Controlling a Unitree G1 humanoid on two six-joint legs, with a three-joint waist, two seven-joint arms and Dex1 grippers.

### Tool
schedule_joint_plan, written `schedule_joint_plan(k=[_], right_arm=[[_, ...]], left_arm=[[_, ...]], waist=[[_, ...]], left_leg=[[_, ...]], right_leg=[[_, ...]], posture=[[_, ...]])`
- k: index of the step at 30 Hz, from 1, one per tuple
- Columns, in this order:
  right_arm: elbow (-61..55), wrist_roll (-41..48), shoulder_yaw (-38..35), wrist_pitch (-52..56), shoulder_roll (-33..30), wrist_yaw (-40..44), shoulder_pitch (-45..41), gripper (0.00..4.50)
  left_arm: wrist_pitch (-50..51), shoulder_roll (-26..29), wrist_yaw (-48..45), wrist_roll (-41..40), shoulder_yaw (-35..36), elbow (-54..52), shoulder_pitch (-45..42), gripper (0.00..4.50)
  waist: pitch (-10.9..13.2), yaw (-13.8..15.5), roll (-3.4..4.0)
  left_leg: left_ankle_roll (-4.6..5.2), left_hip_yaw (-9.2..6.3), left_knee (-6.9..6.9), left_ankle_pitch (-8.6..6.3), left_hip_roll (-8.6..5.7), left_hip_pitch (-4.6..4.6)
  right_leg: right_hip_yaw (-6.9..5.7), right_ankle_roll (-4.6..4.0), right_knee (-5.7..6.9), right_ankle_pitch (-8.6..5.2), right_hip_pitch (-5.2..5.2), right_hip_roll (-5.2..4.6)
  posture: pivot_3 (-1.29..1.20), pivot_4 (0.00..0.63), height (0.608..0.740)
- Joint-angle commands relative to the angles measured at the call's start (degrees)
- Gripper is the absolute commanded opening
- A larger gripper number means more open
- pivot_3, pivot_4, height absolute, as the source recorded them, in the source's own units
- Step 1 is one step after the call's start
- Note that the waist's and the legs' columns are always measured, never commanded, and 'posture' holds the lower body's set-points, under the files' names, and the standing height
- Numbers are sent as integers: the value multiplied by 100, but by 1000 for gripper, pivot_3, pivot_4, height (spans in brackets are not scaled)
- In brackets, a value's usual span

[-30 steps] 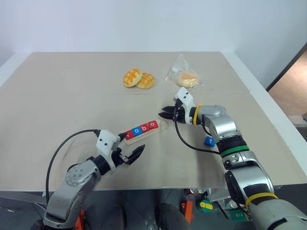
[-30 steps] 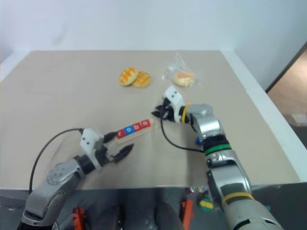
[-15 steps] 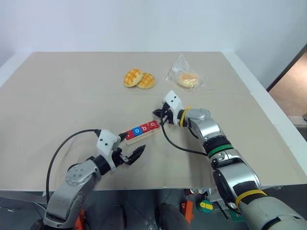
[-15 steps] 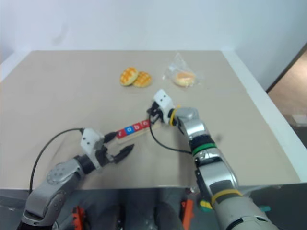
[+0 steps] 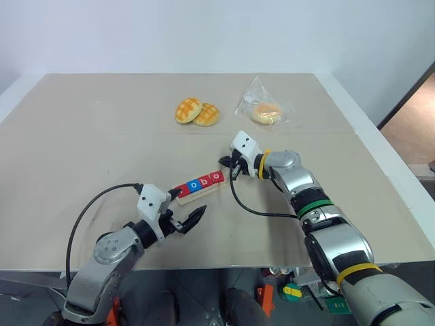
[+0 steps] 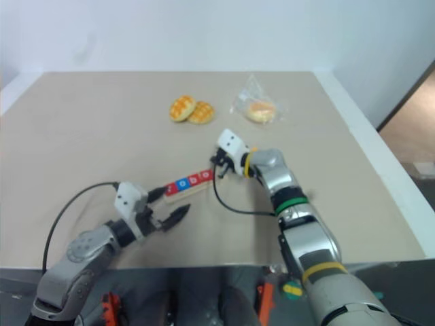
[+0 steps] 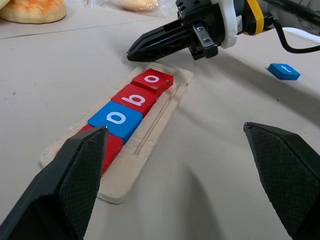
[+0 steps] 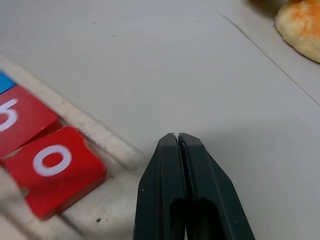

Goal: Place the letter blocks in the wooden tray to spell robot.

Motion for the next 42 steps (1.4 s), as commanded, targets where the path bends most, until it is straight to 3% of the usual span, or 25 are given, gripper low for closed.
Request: schedule_joint_plan(k=[1, 14, 26, 36, 42], right_arm=[[-199, 9, 27, 44, -72, 223, -91, 22], [-900, 64, 51, 415, -244, 678, 200, 22], [-1787, 168, -129, 780, -456, 567, 549, 22], [-4426, 765, -117, 2330, -778, 816, 1667, 22], [-4909, 814, 15, 2733, -795, 631, 1917, 22]], left_arm=[[-75, -6, 16, -9, 12, -148, -4, 4500], [-61, 10, -37, -21, 11, -66, -55, 4500], [-48, 55, -80, -23, 38, -66, -48, 4500], [-59, 89, -121, -49, 66, -65, -62, 4500], [3, 63, -135, -138, 82, -41, -168, 4500]], waist=[[0, 0, 0], [0, 1, 0], [0, 3, 0], [0, 15, 0], [0, 5, 0]], left_leg=[[0, 0, 0, 0, 0, 0], [0, 0, 0, 0, 0, -1], [0, 1, 0, 0, -1, -1], [0, -5, -1, 0, -2, -3], [-1, -9, 3, -1, -1, -1]], right_leg=[[0, 0, 0, 0, 0, 0], [0, 0, 0, 0, 0, 0], [0, 1, 0, 0, -1, -1], [-3, 5, -1, -4, 0, -3], [-7, 1, 1, -3, 1, 1]], posture=[[0, 150, 740], [0, 150, 740], [0, 150, 740], [0, 150, 740], [0, 150, 740]])
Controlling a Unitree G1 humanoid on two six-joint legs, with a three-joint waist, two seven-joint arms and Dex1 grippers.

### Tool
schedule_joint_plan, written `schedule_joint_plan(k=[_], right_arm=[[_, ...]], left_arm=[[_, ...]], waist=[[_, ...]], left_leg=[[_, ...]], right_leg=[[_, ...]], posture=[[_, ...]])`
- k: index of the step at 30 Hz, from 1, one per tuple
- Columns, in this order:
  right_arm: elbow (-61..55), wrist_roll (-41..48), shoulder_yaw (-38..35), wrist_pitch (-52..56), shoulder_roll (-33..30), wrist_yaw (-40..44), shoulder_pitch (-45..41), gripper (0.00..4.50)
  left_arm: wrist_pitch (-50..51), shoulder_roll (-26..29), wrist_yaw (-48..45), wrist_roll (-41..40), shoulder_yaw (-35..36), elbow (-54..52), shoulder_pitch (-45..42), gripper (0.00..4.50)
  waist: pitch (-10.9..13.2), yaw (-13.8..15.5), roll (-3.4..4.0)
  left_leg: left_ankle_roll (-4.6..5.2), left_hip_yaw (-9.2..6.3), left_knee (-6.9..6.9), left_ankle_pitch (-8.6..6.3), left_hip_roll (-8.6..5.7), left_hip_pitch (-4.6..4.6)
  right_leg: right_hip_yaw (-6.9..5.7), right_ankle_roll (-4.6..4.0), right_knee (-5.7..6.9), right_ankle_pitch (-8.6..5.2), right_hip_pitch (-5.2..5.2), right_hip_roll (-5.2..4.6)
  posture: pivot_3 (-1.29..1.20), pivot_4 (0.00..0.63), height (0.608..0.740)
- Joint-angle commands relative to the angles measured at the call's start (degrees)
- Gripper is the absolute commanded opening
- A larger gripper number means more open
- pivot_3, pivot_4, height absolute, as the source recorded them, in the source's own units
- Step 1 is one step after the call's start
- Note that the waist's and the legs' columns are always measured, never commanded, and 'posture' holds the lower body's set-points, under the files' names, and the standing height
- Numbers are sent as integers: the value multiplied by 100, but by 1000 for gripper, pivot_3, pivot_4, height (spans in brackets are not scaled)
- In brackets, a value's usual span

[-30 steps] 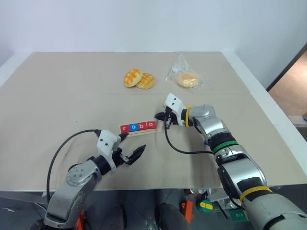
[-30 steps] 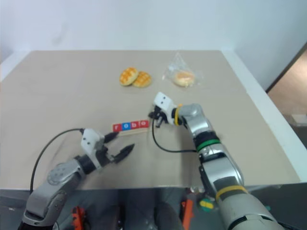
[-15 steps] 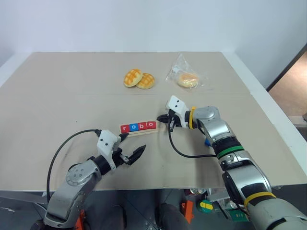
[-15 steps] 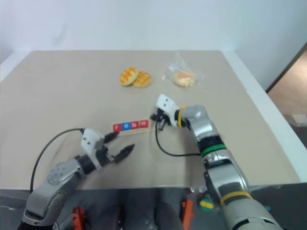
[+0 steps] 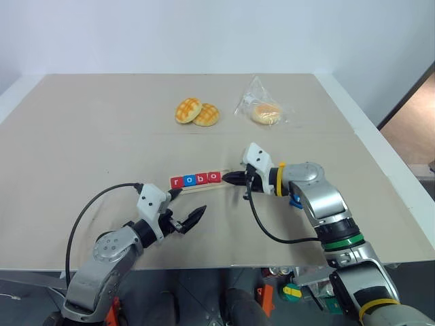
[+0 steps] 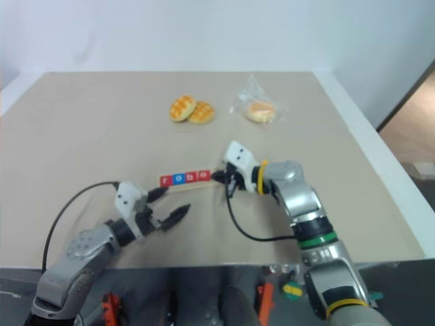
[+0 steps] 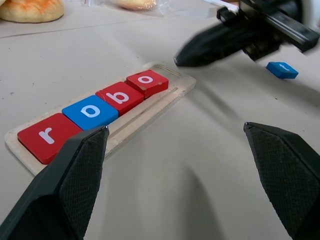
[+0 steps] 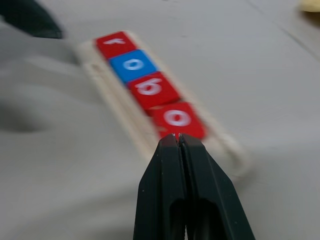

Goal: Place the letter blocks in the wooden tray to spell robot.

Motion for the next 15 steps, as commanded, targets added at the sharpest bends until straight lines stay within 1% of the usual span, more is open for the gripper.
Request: schedule_joint_plan(k=[1, 15], right_arm=[[-354, 89, 20, 126, -79, -117, 12, 22], [-68, 53, 224, -168, -117, -250, 1, 22]], left_arm=[[-2, 32, -56, -97, 59, -102, -98, 4500], [9, 32, -1, -43, 32, -158, -82, 4500]], waist=[[0, 2, 0], [0, 3, -1]], left_leg=[[0, 1, 1, 0, 0, 0], [0, 0, -1, 0, -2, -2]], right_leg=[[0, 1, 0, 0, 0, 0], [0, 2, -2, -3, 0, -1]], posture=[[0, 150, 740], [0, 150, 740]])
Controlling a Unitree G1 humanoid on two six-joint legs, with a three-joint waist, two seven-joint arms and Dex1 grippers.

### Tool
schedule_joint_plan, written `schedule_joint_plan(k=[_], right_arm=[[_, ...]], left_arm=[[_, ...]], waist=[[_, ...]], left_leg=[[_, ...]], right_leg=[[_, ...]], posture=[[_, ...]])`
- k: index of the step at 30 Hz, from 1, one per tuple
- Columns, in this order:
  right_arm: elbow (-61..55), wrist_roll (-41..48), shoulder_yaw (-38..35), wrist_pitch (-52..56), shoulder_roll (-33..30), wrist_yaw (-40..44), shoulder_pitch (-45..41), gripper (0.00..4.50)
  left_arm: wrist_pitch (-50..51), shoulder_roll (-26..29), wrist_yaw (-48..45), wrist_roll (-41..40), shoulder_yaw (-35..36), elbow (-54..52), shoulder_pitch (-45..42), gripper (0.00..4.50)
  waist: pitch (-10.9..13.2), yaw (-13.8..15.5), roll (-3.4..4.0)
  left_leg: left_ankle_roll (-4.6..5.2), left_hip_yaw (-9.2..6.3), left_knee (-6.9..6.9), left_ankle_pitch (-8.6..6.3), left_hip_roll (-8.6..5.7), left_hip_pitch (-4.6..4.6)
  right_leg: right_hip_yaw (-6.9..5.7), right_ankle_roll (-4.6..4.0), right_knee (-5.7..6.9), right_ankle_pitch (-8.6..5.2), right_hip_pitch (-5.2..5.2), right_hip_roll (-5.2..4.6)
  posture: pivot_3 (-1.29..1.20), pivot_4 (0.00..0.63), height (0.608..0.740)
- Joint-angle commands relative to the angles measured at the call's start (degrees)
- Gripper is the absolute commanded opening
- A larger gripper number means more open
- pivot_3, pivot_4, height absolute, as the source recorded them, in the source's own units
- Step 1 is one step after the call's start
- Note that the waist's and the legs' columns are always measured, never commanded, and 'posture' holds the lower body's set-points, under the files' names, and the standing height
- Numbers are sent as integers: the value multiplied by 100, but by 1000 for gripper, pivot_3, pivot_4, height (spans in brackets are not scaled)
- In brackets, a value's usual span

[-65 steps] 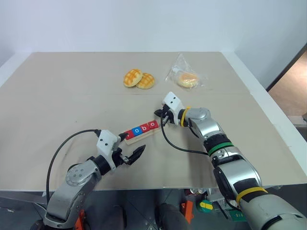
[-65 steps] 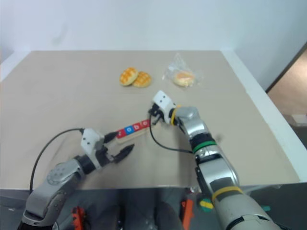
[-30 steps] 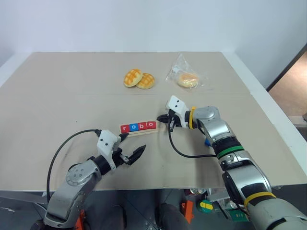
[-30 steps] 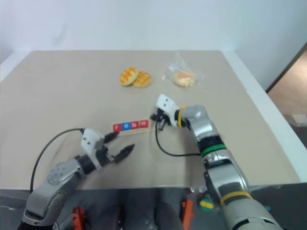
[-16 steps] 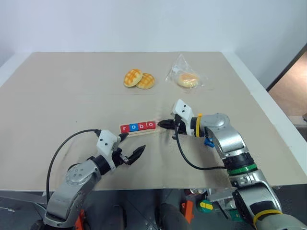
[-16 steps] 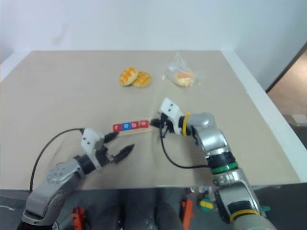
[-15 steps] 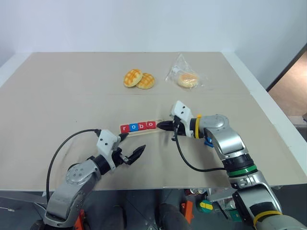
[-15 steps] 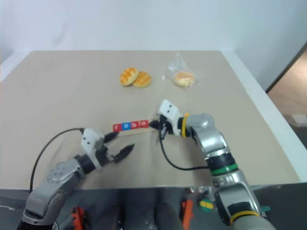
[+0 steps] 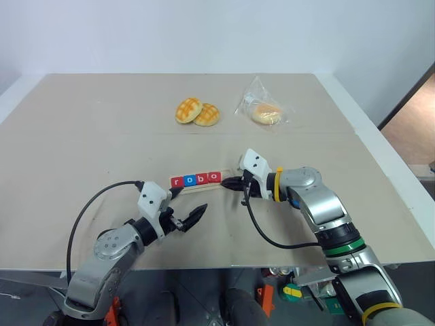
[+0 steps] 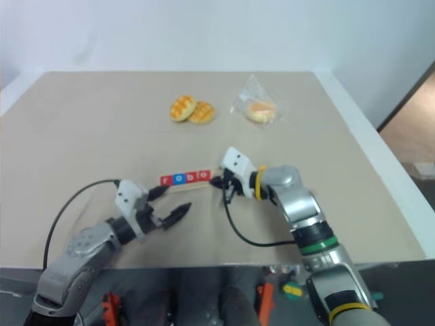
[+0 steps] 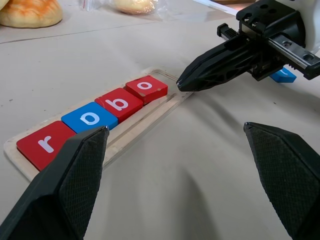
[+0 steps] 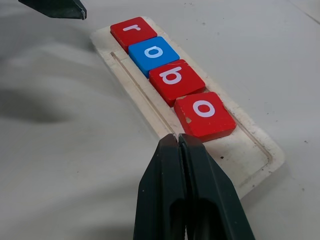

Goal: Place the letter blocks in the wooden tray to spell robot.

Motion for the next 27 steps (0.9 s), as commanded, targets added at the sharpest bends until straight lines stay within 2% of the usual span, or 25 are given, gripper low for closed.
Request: schedule_joint_plan(k=[1, 27], right_arm=[[43, 10, 31, -171, -4, -40, -130, 22], [961, -143, 258, -727, 246, -46, -644, 22]], left_arm=[[-32, 36, -17, -29, 31, -162, -11, 4500], [-57, -1, 51, 15, 10, -192, 102, 4500]], waist=[[0, 0, 0], [0, 2, 0]], left_leg=[[0, 0, 0, 0, 0, 0], [0, 1, -1, 0, 0, 0]], right_leg=[[0, 0, 0, 0, 0, 0], [1, 0, 0, 0, 0, 0]], posture=[[0, 150, 740], [0, 150, 740]])
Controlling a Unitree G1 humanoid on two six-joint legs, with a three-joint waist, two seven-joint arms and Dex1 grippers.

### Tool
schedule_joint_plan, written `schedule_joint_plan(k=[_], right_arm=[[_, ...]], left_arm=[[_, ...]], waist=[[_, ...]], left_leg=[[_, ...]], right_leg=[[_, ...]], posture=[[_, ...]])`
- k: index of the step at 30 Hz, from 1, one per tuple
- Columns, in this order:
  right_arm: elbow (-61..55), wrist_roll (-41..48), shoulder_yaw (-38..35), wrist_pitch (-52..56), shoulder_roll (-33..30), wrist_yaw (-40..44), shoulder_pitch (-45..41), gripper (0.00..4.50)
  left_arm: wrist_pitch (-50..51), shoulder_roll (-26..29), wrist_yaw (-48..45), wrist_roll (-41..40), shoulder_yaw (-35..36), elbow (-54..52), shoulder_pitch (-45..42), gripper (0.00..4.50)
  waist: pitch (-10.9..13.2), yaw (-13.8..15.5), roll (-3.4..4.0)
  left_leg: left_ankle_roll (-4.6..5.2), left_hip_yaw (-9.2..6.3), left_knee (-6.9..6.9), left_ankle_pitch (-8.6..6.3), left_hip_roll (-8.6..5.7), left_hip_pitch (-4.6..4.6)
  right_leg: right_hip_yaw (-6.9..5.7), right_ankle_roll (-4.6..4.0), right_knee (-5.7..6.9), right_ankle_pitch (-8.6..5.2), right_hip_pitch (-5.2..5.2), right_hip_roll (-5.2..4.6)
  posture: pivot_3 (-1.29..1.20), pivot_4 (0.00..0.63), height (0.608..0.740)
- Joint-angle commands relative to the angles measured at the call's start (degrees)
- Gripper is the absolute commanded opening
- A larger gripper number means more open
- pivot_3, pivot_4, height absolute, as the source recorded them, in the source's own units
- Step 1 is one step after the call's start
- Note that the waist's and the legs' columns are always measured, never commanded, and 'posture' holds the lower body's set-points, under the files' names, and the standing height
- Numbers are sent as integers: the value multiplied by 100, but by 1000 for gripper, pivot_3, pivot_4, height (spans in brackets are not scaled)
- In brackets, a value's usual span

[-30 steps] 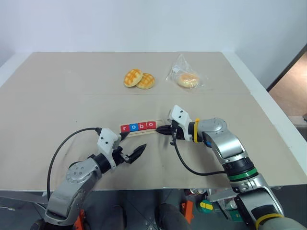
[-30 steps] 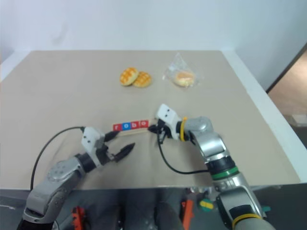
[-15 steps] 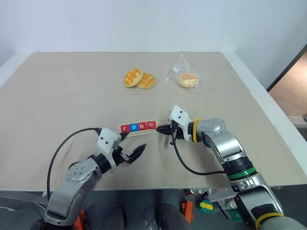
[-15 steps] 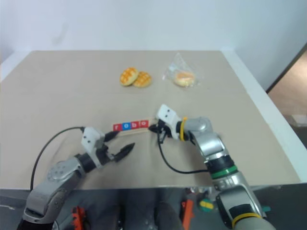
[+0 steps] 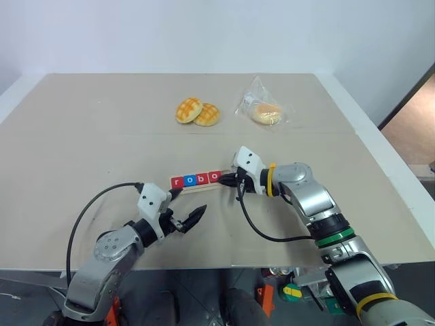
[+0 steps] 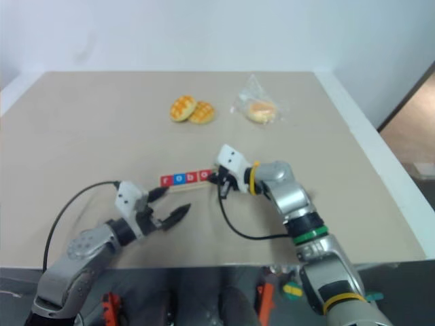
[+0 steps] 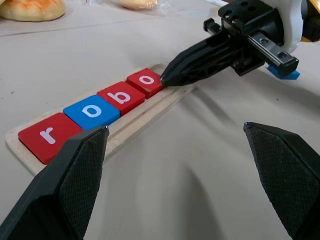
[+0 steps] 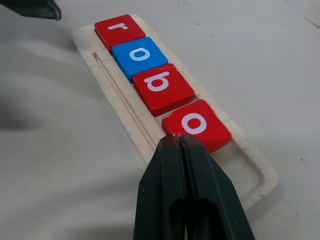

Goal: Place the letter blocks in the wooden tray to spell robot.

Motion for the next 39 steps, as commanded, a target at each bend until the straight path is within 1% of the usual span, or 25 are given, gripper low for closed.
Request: schedule_joint_plan(k=[1, 4, 8, 12, 13, 15, 19, 22, 24, 25, 27, 31, 34, 39], right_arm=[[-21, -7, 30, -118, 63, 14, -193, 22], [-31, 31, -33, -85, 86, 6, -252, 22], [-202, 222, -374, 190, -2, -133, -318, 22], [-794, 571, -1041, 716, -45, -650, -174, 1017], [-1065, 615, -1194, 846, -80, -808, -44, 1493], [-1628, 702, -1517, 1182, -140, -1148, 274, 2108], [-2583, 807, -2029, 1732, -263, -1719, 957, 3587], [-3232, 920, -2565, 2441, -388, -2145, 1643, 4435], [-3591, 1027, -2878, 2750, -513, -2259, 2168, 4435], [-3709, 1177, -3060, 2785, -623, -2128, 2453, 4435], [-3719, 1231, -3131, 2620, -982, -1878, 2798, 4435], [-3342, 1272, -3078, 2440, -1534, -1619, 2970, 4435], [-3067, 1289, -3066, 2269, -1751, -1530, 3010, 4435], [-2907, 1410, -3054, 2087, -1895, -1367, 3112, 4435]], left_arm=[[-51, 7, 33, -8, 19, -192, 33, 4500], [-46, 2, 42, -5, 14, -197, 47, 4500], [-61, 14, 41, 7, 23, -197, 41, 4500], [-108, 83, -48, 29, 12, -214, 29, 4500], [-121, 112, -89, 37, -4, -223, 23, 4500], [-173, 177, -184, 61, -40, -230, -5, 4500], [-320, 341, -479, 19, -93, -217, -80, 4500], [-402, 486, -835, -73, -137, -161, -209, 4500], [-438, 587, -1069, -123, -185, -96, -318, 4500], [-465, 623, -1189, -125, -226, -23, -396, 4500], [-502, 640, -1325, -113, -286, 96, -506, 4500], [-533, 578, -1417, -92, -353, 221, -596, 4500], [-574, 549, -1450, -74, -384, 285, -635, 4500], [-657, 536, -1513, -76, -401, 340, -656, 4500]], waist=[[0, -2, 0], [0, -1, 0], [0, 1, 0], [0, 5, 0], [0, 5, 0], [0, 9, -1], [-1, 20, -1], [-1, 25, -1], [-1, 26, 0], [-1, 26, 0], [0, 21, 1], [1, -46, 1], [1, -41, -2], [1, -29, -2]], left_leg=[[0, 0, 0, 0, 0, 0], [0, -1, 0, 0, 2, 0], [0, 0, 1, 0, 1, 0], [0, -1, 0, 0, -1, -3], [0, -1, 0, 0, -1, -6], [0, -6, -1, 0, -1, -8], [-2, -14, -2, -2, -6, -14], [-2, -15, -1, -2, -9, -16], [-2, -17, 0, -2, -12, -18], [-2, -17, 0, -2, -15, -18], [-2, -16, 1, -2, -18, -17], [-2, 9, 1, -2, -19, 1], [0, 4, 3, 0, -16, 8], [1, 4, 1, 0, -17, 2]], right_leg=[[0, 0, 0, 0, 0, 0], [-1, -1, 0, 1, 0, 1], [0, -1, 0, 1, 0, 0], [-1, 0, 0, 0, -1, -2], [-1, 0, 0, 0, -3, -2], [-4, 3, -1, -4, -2, -3], [-12, 3, -1, -12, -3, -9], [-13, 4, -1, -12, -4, -13], [-16, 7, -1, -14, -2, -16], [-16, 8, -1, -14, -3, -18], [-16, 11, -1, -16, -1, -20], [7, 15, -1, -8, 1, -20], [5, 14, 0, -5, 8, -13], [6, 17, 0, -9, 5, -14]], posture=[[0, 150, 740], [0, 150, 740], [0, 150, 740], [0, 150, 740], [0, 150, 740], [0, 150, 740], [0, 150, 740], [0, 150, 740], [0, 150, 740], [0, 150, 740], [0, 150, 740], [0, 150, 740], [0, 150, 740], [0, 150, 740]])
